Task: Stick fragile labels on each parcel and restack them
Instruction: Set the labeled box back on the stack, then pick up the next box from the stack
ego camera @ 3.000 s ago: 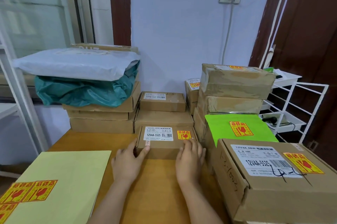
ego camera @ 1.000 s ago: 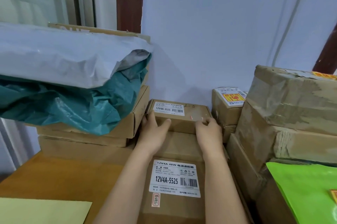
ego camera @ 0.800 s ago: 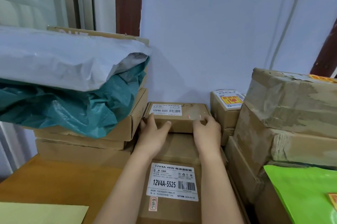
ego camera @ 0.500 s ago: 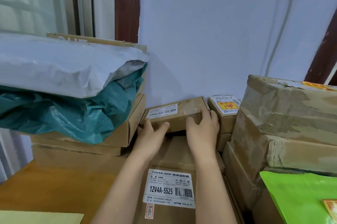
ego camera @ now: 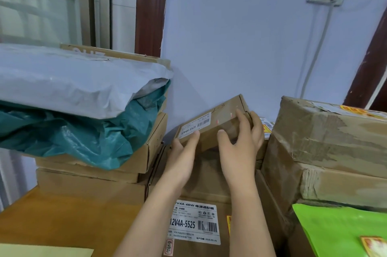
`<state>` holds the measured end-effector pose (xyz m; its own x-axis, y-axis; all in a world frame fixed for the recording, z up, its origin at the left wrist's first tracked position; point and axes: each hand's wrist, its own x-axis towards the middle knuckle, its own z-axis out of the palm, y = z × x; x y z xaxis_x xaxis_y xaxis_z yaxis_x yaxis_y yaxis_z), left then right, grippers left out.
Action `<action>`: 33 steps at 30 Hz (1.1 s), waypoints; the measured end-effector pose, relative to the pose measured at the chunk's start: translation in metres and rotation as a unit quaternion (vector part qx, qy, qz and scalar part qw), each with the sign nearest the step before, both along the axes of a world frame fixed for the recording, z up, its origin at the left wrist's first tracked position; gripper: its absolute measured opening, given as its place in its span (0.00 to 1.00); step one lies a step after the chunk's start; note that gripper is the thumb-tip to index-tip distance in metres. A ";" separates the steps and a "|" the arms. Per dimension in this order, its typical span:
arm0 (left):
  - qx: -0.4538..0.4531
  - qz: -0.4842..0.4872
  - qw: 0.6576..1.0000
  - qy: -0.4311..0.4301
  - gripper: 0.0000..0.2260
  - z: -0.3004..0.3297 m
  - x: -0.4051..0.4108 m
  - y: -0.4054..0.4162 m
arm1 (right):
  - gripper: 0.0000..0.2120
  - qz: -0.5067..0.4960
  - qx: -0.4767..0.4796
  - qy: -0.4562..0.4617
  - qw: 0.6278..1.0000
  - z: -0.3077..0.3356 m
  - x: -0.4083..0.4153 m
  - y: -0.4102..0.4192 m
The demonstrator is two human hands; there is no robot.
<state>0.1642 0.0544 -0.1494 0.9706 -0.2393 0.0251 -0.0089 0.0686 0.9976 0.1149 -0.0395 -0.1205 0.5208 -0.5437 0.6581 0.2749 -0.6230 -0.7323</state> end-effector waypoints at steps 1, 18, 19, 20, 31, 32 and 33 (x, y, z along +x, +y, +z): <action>-0.010 0.005 1.000 0.001 0.35 0.001 0.000 -0.002 | 0.25 -0.005 0.001 -0.008 1.000 0.001 -0.002 0.000; -0.258 0.060 0.947 0.184 0.03 0.027 -0.029 0.017 | 0.30 -0.018 0.011 -0.096 0.995 0.025 -0.060 0.018; -0.260 0.053 0.947 0.181 0.03 0.028 -0.034 0.017 | 0.30 -0.019 0.012 -0.101 0.995 0.028 -0.065 0.019; -0.260 0.046 0.948 0.178 0.03 0.031 -0.040 0.018 | 0.29 -0.025 0.012 -0.108 0.994 0.031 -0.070 0.020; -0.230 0.062 0.957 0.167 0.20 0.053 -0.102 0.067 | 0.23 -0.051 0.111 -0.157 0.980 0.048 -0.139 0.056; -0.222 0.058 0.960 0.162 0.19 0.053 -0.111 0.073 | 0.21 -0.054 0.125 -0.166 0.977 0.047 -0.146 0.060; -0.211 0.053 0.964 0.155 0.18 0.053 -0.119 0.078 | 0.20 -0.056 0.139 -0.179 0.972 0.046 -0.152 0.064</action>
<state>0.0448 0.1321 -0.0968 0.9657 -0.1706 -0.1959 0.2553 0.4836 0.8372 -0.0371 0.0249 -0.0740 0.2131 -0.7665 0.6059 0.4847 -0.4555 -0.7467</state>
